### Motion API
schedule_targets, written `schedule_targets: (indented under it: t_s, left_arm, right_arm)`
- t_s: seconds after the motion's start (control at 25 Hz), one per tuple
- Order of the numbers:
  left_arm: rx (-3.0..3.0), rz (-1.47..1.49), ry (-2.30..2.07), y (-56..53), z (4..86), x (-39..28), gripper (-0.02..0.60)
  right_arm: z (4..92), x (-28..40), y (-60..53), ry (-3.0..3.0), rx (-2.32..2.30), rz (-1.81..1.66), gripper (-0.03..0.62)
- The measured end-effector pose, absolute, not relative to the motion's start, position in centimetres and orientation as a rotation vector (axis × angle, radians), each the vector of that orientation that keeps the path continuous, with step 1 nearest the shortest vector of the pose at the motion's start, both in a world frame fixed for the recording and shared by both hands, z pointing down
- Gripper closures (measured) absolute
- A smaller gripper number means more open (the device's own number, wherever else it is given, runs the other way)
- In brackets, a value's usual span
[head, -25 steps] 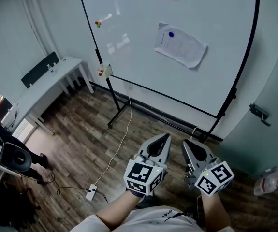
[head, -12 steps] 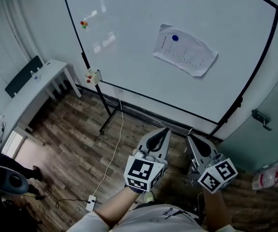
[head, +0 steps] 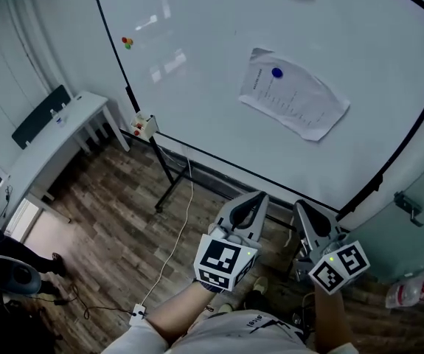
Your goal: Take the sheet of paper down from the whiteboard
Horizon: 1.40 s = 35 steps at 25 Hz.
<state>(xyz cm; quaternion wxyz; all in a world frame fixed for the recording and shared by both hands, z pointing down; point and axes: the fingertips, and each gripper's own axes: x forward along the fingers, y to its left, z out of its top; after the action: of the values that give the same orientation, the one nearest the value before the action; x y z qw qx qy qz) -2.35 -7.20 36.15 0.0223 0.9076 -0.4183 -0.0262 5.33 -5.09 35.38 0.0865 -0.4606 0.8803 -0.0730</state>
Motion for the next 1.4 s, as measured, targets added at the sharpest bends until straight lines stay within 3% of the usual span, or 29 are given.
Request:
schedule_targets:
  t_s: [0.68, 1.28, 1.4]
  left_arm:
    - [2.796, -0.107, -1.607, -22.0, 31.3, 2.7, 0.568]
    - [2.924, -0.260, -1.681, -32.6, 25.6, 2.5, 0.566]
    - [2.944, -0.258, -1.674, -33.9, 25.2, 2.6, 0.542]
  right_arm:
    - [28.9, 11.1, -18.8, 2.712, -1.219, 0.076, 0.582]
    - [19.2, 11.7, -25.7, 2.710, -1.594, 0.800, 0.579]
    - [19.6, 11.0, -26.6, 2.743, -1.681, 0.820, 0.533]
